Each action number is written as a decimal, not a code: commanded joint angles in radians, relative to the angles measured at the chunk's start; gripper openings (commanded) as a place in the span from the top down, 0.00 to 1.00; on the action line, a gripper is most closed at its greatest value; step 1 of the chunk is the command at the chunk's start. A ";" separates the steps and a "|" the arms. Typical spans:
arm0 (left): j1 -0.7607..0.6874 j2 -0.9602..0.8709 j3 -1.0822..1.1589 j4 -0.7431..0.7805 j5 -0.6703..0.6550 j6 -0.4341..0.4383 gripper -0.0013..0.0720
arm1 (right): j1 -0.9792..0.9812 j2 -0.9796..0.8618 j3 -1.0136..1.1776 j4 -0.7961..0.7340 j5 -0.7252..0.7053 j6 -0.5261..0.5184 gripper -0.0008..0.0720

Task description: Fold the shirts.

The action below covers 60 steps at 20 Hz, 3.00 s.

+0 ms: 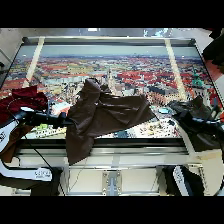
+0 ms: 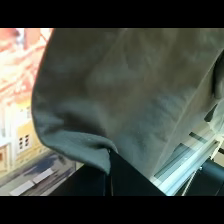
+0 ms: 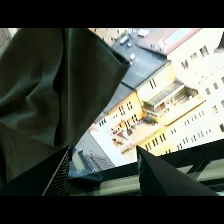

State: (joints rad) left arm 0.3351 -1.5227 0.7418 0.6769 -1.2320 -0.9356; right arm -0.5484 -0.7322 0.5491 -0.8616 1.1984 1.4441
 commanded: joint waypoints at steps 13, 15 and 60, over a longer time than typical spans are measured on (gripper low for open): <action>-0.001 0.000 0.001 -0.087 0.048 0.001 0.97 | 0.310 -0.613 0.013 0.347 -0.459 -0.235 0.38; -0.001 0.000 0.001 -0.087 0.054 0.001 0.97 | 0.337 -0.654 0.061 0.349 -0.460 -0.235 0.39; -0.290 -0.209 0.718 0.727 0.521 -0.452 0.97 | 0.407 -0.990 1.041 -0.126 -0.348 -0.025 0.98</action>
State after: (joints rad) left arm 0.0738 -1.5574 1.4010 1.3758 -0.8394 -1.3670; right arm -0.1551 -1.5551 1.5967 -1.1542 1.0977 1.4197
